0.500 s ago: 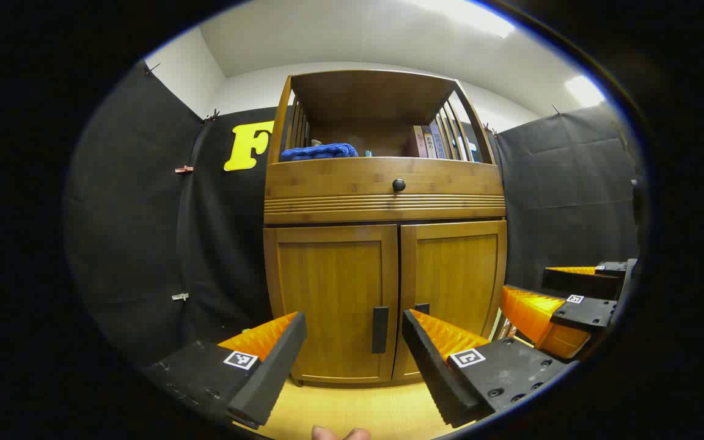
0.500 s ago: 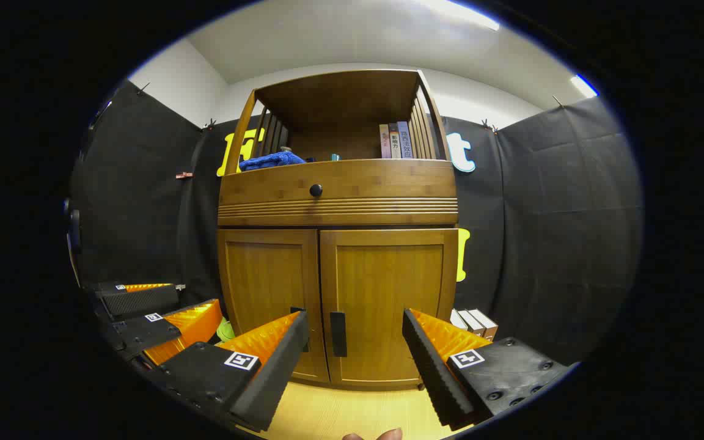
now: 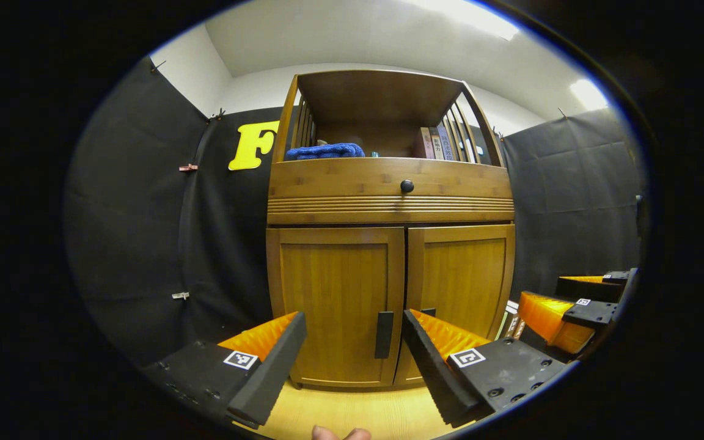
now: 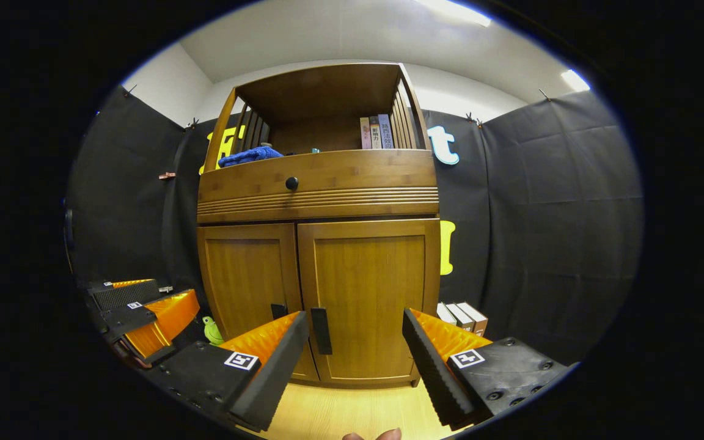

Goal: Open the right door of the double-door shoe cabinet with the right hand, and open the left door with the left hand.

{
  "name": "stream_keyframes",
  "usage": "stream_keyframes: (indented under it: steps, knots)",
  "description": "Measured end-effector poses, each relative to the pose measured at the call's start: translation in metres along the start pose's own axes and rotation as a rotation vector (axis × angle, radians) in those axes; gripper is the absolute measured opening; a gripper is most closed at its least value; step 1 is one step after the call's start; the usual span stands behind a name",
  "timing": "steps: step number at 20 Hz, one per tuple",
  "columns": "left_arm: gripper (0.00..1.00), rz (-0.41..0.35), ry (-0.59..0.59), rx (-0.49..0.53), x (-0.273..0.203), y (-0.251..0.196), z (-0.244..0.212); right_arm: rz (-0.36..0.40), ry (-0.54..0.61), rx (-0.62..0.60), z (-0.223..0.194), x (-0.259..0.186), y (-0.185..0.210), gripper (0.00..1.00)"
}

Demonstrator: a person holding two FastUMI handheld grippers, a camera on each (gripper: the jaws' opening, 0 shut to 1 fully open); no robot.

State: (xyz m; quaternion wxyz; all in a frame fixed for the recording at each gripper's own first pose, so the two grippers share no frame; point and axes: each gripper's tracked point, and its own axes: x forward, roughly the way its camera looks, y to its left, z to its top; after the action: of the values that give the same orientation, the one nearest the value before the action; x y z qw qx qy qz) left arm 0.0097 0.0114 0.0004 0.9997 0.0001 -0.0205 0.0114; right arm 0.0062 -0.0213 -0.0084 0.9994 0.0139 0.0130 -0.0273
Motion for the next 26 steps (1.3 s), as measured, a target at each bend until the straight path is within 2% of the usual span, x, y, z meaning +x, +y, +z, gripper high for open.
stream_keyframes:
  steps: [3,4,5,7,9,10,11,14,15,17,19,22,24,25,26]
  knots:
    - [0.96,-0.011,-0.017,0.008,0.001,0.001,0.004,-0.015,-0.01,0.005,0.004,0.0,-0.004,0.98]
    - [1.0,-0.014,-0.015,0.008,0.002,0.001,0.002,-0.017,-0.008,0.013,0.003,0.001,-0.004,0.98]
    - [0.98,-0.019,-0.005,0.007,0.003,0.001,0.001,-0.02,-0.006,0.015,0.003,0.003,-0.004,0.98]
    - [1.0,-0.016,0.004,0.004,0.005,0.002,-0.002,-0.028,-0.006,0.004,0.001,0.005,-0.007,0.98]
    - [0.96,-0.014,0.007,0.018,0.007,0.003,-0.006,-0.027,0.006,0.005,-0.005,0.008,-0.006,0.98]
    - [0.96,-0.014,0.011,0.031,0.007,0.004,-0.007,-0.024,0.012,0.011,-0.008,0.011,-0.004,0.94]
    - [0.98,-0.015,0.015,0.039,0.008,0.004,-0.01,-0.02,0.016,0.018,-0.011,0.014,0.0,0.98]
    - [1.0,-0.031,0.024,0.038,0.009,0.003,-0.014,-0.021,0.018,0.031,-0.019,0.032,0.006,1.0]
    - [0.98,-0.031,0.025,0.035,0.01,0.005,-0.018,-0.015,0.024,0.036,-0.023,0.04,0.011,0.98]
    - [1.0,-0.035,0.038,0.023,0.012,0.007,-0.022,-0.003,0.036,0.054,-0.033,0.057,0.018,0.99]
    - [0.94,-0.034,0.039,0.028,0.014,0.011,-0.026,0.012,0.048,0.063,-0.046,0.078,0.029,0.99]
    - [1.0,-0.039,0.046,0.032,0.02,0.017,-0.032,0.024,0.1,0.067,-0.079,0.107,0.04,0.98]
    - [0.97,-0.043,0.053,0.026,0.023,0.021,-0.037,0.031,0.142,0.077,-0.107,0.128,0.042,0.98]
    - [1.0,-0.046,0.056,0.023,0.024,0.023,-0.041,0.036,0.152,0.07,-0.116,0.138,0.046,0.99]
    - [0.97,-0.051,0.06,0.02,0.025,0.025,-0.043,0.034,0.157,0.053,-0.123,0.147,0.048,0.98]
